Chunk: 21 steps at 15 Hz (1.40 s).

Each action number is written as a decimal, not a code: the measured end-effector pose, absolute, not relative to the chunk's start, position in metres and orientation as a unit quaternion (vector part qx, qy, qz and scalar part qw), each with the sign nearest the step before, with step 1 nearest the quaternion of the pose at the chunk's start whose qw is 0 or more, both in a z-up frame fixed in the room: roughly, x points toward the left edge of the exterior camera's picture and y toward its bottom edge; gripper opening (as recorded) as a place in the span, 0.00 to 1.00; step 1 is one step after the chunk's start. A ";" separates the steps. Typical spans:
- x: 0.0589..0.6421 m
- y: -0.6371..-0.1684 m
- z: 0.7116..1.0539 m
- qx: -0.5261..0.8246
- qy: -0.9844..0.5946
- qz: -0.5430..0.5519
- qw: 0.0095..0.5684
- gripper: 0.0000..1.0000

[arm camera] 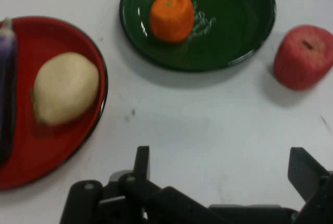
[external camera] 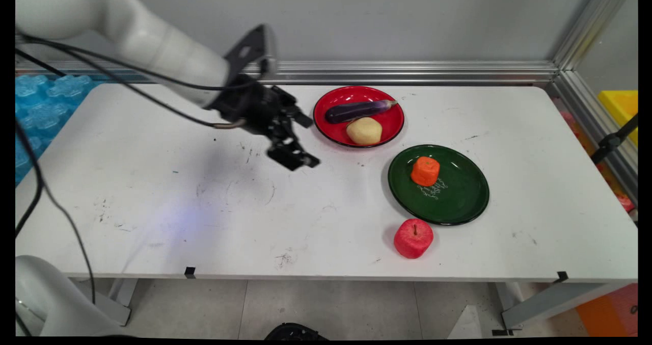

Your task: Pick up the mandarin from the green plate

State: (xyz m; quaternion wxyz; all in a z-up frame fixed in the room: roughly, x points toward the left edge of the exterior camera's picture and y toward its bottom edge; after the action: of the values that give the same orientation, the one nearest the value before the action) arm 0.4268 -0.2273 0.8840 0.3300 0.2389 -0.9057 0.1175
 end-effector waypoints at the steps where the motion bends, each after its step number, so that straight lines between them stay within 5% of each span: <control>1: 0.411 -0.238 0.879 0.238 -0.906 0.116 0.330 1.00; 21: 0.217 -0.381 0.797 0.216 -0.933 0.126 0.261 1.00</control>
State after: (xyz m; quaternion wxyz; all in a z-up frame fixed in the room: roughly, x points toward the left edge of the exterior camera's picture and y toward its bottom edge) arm 0.2167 -0.3805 0.7973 0.2606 0.2161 -0.9325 0.1257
